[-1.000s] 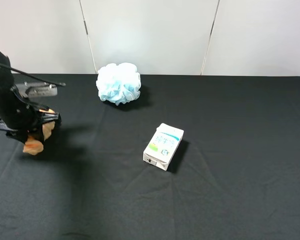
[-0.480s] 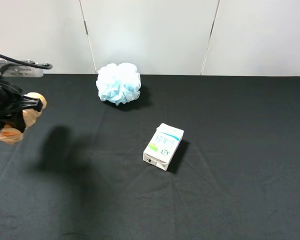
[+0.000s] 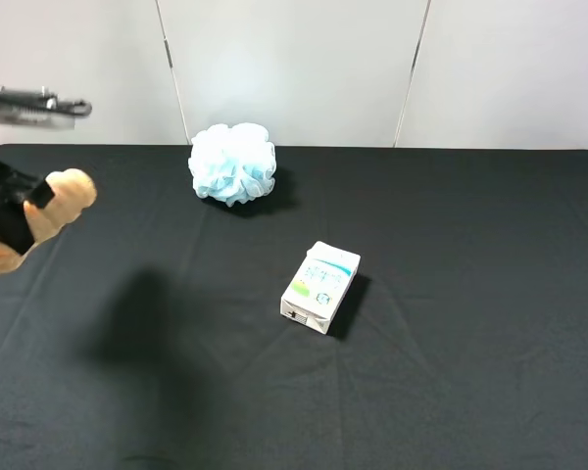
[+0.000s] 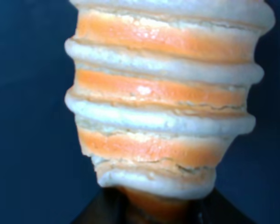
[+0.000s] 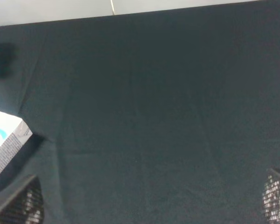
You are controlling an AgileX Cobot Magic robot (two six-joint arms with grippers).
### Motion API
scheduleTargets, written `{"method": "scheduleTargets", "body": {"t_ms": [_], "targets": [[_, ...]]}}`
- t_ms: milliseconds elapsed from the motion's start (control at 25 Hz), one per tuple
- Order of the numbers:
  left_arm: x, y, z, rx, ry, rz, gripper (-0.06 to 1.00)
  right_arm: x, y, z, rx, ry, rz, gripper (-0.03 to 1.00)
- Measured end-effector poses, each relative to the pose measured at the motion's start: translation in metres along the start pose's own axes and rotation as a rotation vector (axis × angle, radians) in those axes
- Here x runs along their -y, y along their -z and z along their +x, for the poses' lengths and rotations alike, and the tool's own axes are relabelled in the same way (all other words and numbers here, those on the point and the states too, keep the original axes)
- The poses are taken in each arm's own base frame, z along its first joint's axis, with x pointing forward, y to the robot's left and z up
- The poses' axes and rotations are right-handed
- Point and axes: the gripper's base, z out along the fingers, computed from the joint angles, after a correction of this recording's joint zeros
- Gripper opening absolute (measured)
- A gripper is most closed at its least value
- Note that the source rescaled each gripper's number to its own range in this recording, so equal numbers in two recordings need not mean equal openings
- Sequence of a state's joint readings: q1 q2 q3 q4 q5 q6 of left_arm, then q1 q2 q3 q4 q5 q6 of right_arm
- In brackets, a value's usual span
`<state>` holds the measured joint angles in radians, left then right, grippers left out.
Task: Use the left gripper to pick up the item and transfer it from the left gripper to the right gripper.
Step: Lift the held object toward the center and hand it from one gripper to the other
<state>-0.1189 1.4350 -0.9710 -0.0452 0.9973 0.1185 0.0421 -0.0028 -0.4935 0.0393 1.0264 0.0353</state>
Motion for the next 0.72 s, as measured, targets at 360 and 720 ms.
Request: {"method": "scheduleTargets", "body": {"t_ms": [360, 720], "targets": [[0.025, 0.020, -0.010, 0.043, -0.188, 0.128, 0.02, 0.000, 0.000, 0.000, 0.000, 0.000, 0.000, 1.00], [0.078, 0.016, -0.005, 0.054, -0.469, 0.085, 0.02, 0.000, 0.000, 0.000, 0.000, 0.000, 0.000, 1.00]]}}
